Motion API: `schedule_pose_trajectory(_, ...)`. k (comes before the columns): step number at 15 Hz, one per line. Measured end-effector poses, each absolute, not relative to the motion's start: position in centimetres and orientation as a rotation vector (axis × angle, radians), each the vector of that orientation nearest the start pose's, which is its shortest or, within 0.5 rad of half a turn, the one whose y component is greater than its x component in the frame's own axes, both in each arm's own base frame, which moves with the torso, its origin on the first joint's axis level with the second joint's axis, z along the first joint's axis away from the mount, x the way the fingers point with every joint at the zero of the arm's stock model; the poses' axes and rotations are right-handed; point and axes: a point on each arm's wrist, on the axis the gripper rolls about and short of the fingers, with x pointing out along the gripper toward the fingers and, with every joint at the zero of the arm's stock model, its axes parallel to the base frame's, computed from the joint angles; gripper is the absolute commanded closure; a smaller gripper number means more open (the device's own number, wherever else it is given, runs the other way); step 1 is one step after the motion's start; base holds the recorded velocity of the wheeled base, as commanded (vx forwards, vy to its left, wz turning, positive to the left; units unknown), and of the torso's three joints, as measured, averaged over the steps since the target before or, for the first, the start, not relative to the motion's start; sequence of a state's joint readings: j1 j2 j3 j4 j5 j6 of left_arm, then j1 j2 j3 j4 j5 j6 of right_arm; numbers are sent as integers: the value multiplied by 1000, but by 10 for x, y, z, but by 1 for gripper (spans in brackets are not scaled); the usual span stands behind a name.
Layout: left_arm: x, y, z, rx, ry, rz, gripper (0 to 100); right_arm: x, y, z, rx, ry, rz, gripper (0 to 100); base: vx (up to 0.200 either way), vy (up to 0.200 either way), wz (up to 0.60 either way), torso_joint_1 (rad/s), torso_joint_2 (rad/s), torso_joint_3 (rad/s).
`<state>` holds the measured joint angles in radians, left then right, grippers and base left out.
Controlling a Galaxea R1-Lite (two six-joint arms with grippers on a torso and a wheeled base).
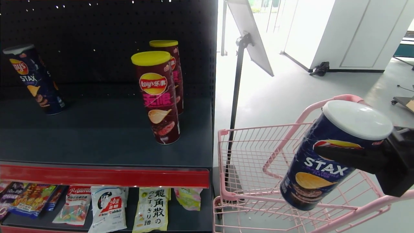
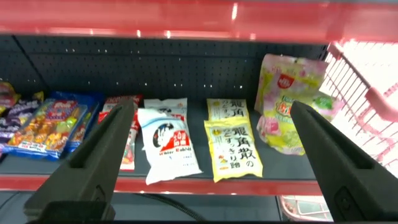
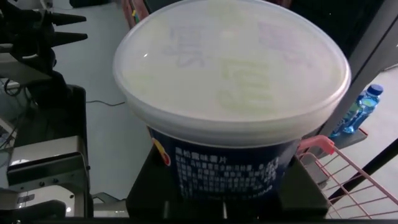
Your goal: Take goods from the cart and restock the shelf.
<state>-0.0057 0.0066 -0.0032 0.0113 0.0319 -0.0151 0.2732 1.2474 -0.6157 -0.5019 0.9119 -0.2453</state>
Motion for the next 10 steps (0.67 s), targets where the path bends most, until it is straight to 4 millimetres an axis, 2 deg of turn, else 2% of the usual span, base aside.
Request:
schedule_pose_trajectory(5, -23, 1, 75, -15, 14, 26, 0, 163, 64, 228, -170, -3, 1187, 100, 0, 0, 0, 232, -531, -306)
schedule_pose_trajectory(10, -23, 1, 75, -15, 14, 26, 0, 157, 61, 223, -169, 2, 1175, 100, 0, 0, 0, 29, -68, -35)
